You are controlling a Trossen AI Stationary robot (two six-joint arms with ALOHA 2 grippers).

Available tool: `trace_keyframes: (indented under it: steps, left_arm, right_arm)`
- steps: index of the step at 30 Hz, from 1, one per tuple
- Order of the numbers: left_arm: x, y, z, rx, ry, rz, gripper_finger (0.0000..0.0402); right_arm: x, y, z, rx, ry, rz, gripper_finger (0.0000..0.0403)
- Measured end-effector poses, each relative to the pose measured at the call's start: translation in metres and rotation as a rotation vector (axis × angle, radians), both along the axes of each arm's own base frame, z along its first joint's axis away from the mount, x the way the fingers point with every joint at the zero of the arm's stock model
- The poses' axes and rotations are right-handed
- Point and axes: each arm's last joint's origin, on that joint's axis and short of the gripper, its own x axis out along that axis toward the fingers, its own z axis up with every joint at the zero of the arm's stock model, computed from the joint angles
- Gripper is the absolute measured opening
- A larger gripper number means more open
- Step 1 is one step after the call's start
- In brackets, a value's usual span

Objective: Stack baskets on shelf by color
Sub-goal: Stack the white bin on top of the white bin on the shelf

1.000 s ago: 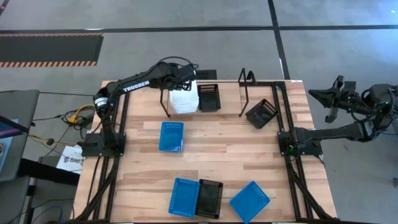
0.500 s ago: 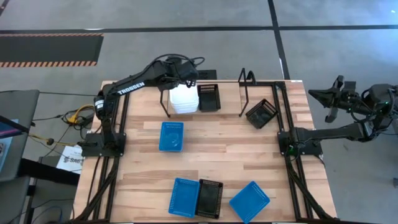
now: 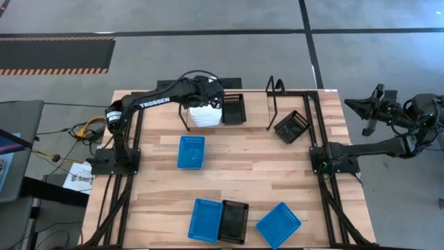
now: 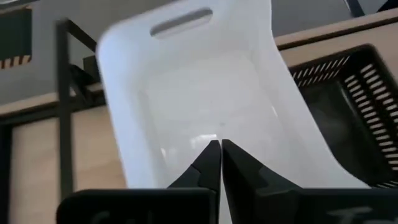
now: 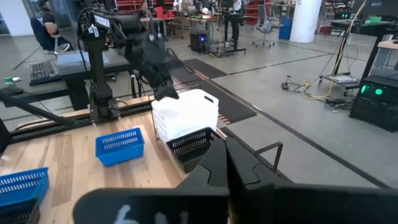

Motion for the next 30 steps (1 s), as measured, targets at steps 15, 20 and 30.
trace_keyframes:
  steps: [15, 20, 30]
  left_arm:
    - [-0.011, -0.001, -0.063, -0.072, 0.108, 0.014, 0.0]
    - [-0.012, 0.0, -0.065, -0.018, 0.144, 0.002, 0.0]
    - [0.006, 0.009, -0.053, 0.123, 0.04, -0.053, 0.0]
  right_arm:
    - [0.0, 0.0, 0.001, 0.002, -0.01, -0.001, 0.0001]
    - [0.0, 0.0, 0.001, 0.002, -0.009, -0.001, 0.0001]
    - [0.0, 0.0, 0.001, 0.017, -0.017, -0.003, 0.0001]
